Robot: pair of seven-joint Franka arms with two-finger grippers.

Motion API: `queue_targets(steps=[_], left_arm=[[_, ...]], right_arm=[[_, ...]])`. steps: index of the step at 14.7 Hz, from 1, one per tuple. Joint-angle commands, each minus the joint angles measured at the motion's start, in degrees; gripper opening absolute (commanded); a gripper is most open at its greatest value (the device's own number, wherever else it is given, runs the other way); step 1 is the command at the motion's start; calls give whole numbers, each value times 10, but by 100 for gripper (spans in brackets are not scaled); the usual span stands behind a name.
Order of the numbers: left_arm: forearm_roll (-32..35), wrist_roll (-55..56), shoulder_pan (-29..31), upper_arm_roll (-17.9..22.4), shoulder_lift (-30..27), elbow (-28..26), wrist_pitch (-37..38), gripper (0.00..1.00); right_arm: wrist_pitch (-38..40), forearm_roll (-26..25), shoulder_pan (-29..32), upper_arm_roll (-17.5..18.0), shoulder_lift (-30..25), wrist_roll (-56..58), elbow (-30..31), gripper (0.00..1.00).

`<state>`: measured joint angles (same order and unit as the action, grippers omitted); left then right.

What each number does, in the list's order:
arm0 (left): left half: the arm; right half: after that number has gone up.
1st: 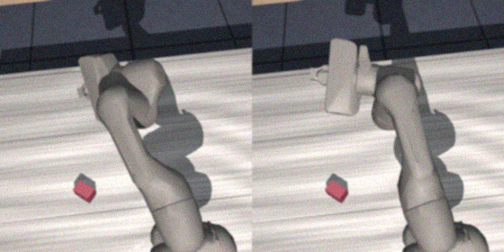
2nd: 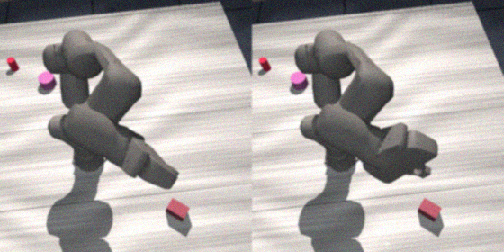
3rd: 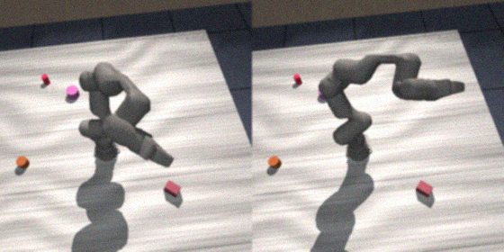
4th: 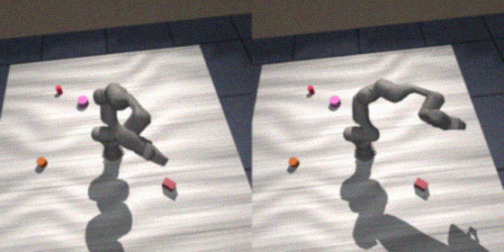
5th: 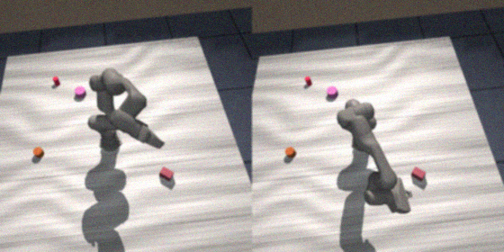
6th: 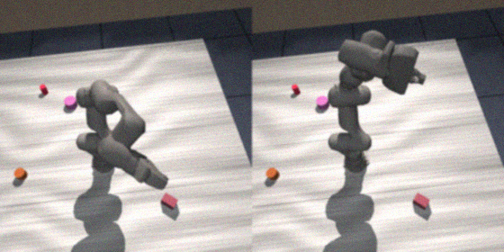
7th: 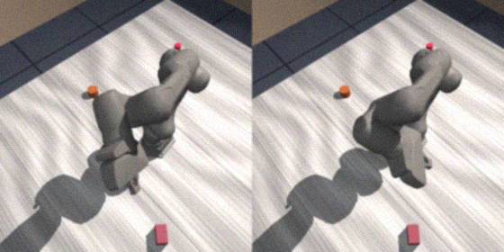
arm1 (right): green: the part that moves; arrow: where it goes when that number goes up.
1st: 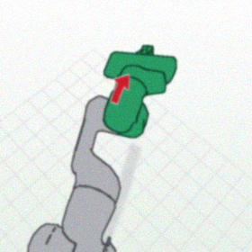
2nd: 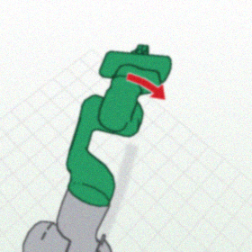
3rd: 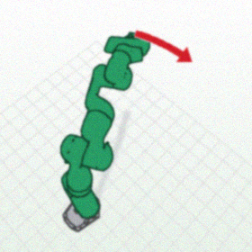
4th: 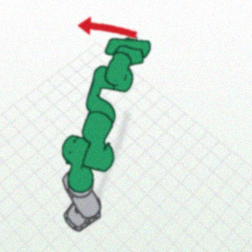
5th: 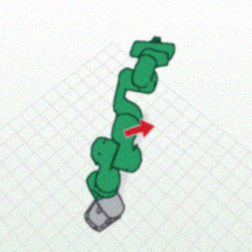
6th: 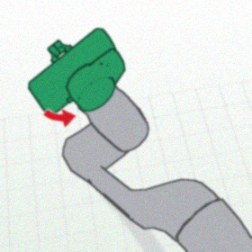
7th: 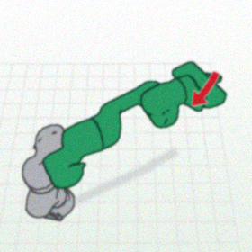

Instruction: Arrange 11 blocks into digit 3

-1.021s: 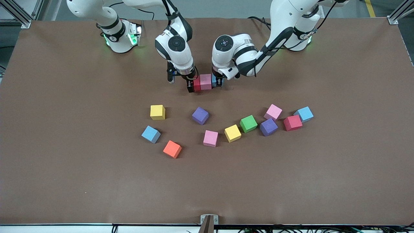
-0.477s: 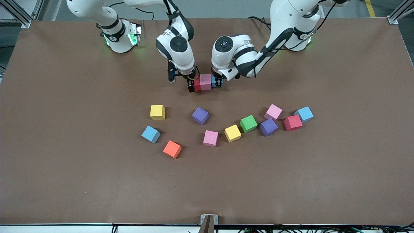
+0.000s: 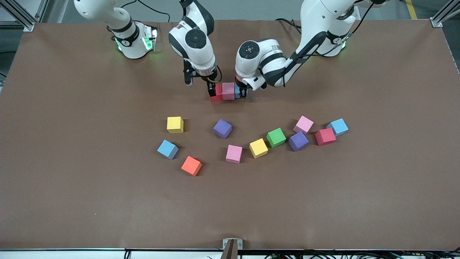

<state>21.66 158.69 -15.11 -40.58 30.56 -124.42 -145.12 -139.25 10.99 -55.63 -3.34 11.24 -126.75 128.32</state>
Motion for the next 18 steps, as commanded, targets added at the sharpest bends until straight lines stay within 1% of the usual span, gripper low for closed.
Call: queue_targets(steps=[1,2,4,6,9,11,12,13,14,15,16,18], left_arm=[[21,101,-10,3,4,8,-4,47],[21,100,-11,3,4,8,-4,47],[22,100,-11,3,6,8,-4,51],[22,100,-11,3,6,10,-4,53],[29,100,-11,3,7,12,-4,58],[29,100,-11,3,7,15,-4,59],[29,100,-11,3,7,16,-4,61],[29,100,-11,3,7,16,-4,62],[30,99,-10,3,7,16,-4,69],[30,97,-10,3,6,16,-3,89],[30,96,-9,3,4,16,-2,100],[30,93,-7,3,-1,17,2,100]], right_arm=[[64,6,47,0,-3,94,-67,100],[75,6,61,0,3,152,-89,100],[78,3,75,0,29,253,-124,100],[78,3,86,-1,75,347,-175,100],[78,-4,99,-1,143,408,-244,100],[78,-17,101,-1,183,439,-291,100],[78,-31,101,-1,195,441,-303,100],[77,-57,101,-1,207,443,-315,100],[77,-77,100,-1,217,445,-321,100],[77,-90,98,0,223,445,-323,100],[73,-93,94,0,229,443,-323,100],[72,-95,91,0,239,442,-323,100]])
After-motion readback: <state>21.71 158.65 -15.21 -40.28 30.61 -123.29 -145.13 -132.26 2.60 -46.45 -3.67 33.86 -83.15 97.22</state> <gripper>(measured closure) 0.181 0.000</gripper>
